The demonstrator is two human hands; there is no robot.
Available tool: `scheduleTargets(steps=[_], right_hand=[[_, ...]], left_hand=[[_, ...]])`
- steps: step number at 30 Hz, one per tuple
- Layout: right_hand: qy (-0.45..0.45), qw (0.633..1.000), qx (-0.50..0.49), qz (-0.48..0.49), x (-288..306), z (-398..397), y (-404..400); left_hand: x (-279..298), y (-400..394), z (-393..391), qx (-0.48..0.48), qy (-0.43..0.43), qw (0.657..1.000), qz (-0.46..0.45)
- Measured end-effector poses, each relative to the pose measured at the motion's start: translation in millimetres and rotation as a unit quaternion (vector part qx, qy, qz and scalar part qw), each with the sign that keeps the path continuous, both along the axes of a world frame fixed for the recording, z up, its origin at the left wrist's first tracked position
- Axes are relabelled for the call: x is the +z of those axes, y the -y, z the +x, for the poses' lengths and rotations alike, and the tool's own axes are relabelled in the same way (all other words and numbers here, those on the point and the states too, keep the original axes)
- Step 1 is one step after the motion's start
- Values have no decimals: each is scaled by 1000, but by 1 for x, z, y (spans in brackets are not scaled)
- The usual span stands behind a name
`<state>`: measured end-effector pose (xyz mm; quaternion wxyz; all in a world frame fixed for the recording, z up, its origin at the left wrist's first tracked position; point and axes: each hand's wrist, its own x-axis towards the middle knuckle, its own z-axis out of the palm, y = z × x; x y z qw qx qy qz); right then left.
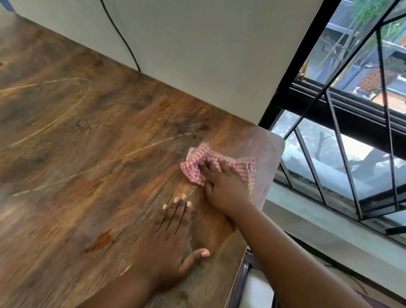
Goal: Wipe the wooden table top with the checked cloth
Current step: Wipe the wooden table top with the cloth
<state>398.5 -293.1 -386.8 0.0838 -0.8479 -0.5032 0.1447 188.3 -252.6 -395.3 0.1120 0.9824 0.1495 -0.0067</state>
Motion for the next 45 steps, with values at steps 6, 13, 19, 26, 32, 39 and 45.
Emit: scheduleTargets(steps=[6,13,19,26,32,39,45], right_hand=[[63,989,-135,-19,2,63,38],[26,981,-186,-39,2,132,-8],[26,995,-92,-32,10,97,-61],[18,997,75,-7,7,20,-49],[44,997,54,-12,4,65,-9],[54,998,-20,-20,7,107,-96],[50,996,72,16,12,56,-141]], left_hand=[[4,0,-1,3,-4,1000,22],[0,-1,-2,18,-3,1000,-9],[5,0,0,20,-9,1000,-3],[7,1,-2,21,-11,1000,0],[3,1,-2,39,2,999,-6],[-3,-24,15,144,5,989,-41],[-6,-67,41,225,-21,974,-20]])
